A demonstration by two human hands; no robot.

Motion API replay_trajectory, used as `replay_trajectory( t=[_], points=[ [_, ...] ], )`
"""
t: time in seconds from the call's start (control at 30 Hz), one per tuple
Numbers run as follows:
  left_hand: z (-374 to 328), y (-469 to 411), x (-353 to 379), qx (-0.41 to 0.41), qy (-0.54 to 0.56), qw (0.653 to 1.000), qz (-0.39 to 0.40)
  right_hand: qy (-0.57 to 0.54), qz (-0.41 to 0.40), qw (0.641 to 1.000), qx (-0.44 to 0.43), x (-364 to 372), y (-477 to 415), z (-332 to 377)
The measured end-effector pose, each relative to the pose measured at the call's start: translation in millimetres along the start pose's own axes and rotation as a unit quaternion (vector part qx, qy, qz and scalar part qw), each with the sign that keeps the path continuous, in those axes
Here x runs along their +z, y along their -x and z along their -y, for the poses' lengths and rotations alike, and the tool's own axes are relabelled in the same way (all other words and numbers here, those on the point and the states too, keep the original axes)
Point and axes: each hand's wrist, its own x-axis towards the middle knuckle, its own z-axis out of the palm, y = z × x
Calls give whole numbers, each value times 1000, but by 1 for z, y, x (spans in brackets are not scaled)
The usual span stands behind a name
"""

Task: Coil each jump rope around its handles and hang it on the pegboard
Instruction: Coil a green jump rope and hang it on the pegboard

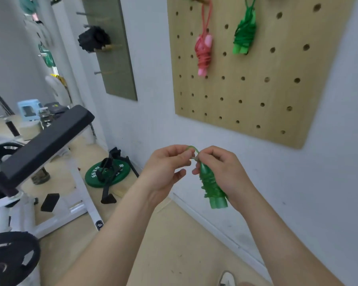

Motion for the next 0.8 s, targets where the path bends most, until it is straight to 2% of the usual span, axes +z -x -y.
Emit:
replay_trajectory(
  t=[0.13, 0.3, 0.4, 0.47, 0.53, 0.63, 0.8],
  points=[
    [-36, 19, 25, 57, 20, 998, -35, -47, 7, 998, -29, -12, 16, 43],
    [-70, 19, 53, 123, -19, 992, -34, -182, 63, 981, 25, -25, 13, 76],
    [-83, 1, 67, 142, -52, 988, -29, -236, 52, 970, 34, -26, -2, 90],
    [-89, -20, 69, 163, -79, 982, -59, -200, 7, 980, 15, -25, -20, 98],
    [-92, -49, 65, 192, -85, 974, -86, -95, -44, 994, -29, -24, -46, 103],
    [-101, -101, 51, 217, -50, 970, -94, 55, -92, 989, -105, -21, -100, 111],
    [-145, -186, 23, 206, 14, 977, -47, 64, -75, 991, -96, -18, -195, 139]
  ],
)
